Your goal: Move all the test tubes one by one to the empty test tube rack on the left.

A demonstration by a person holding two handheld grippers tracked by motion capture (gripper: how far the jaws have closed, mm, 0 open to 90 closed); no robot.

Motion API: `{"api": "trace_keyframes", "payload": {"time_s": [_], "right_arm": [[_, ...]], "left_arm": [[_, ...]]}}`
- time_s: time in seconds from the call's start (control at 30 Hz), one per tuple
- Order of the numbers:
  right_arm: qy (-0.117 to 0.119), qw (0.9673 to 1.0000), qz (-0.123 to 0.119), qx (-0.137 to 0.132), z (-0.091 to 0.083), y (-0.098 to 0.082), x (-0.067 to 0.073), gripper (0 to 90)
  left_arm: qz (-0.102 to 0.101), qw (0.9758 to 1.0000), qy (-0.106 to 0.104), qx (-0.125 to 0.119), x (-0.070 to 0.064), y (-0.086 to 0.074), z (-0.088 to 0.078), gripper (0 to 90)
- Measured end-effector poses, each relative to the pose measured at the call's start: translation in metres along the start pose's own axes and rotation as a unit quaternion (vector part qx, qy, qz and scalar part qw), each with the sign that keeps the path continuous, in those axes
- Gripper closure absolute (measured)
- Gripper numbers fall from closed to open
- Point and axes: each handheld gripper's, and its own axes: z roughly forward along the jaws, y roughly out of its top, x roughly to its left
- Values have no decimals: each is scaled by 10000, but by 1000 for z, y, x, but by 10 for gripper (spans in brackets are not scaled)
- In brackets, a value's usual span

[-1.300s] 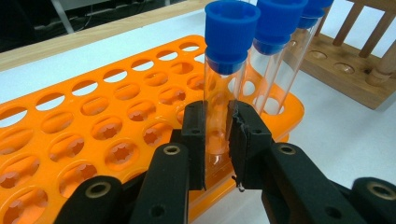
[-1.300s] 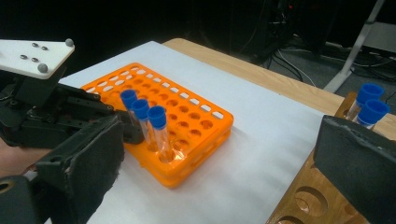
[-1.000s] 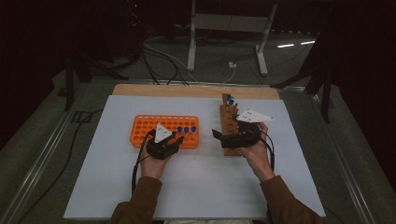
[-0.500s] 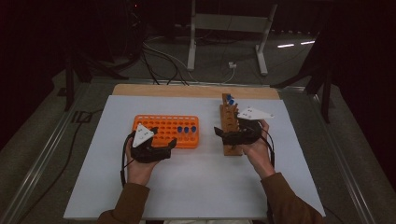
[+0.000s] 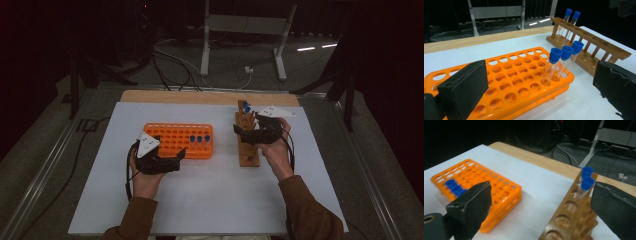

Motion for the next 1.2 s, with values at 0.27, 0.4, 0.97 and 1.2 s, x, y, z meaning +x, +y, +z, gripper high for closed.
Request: {"api": "trace_keyframes", "payload": {"time_s": [0.27, 0.4, 0.97, 1.2], "right_arm": [[-193, 9997, 174, -3, 10, -1, -17, 53], [-241, 9994, 241, 7, 14, 0, -23, 51], [-412, 9987, 287, 55, 31, 4, -32, 53], [-509, 9979, 384, 131, 38, 0, -38, 54]], "left_arm": [[-34, 10000, 24, -27, 2, -1, 0, 8], [-9, 10000, 17, -2, 0, -2, 1, 8], [-79, 9999, -77, -74, -1, -1, 0, 8], [-143, 9998, -99, -103, 0, -1, -1, 8]]}}
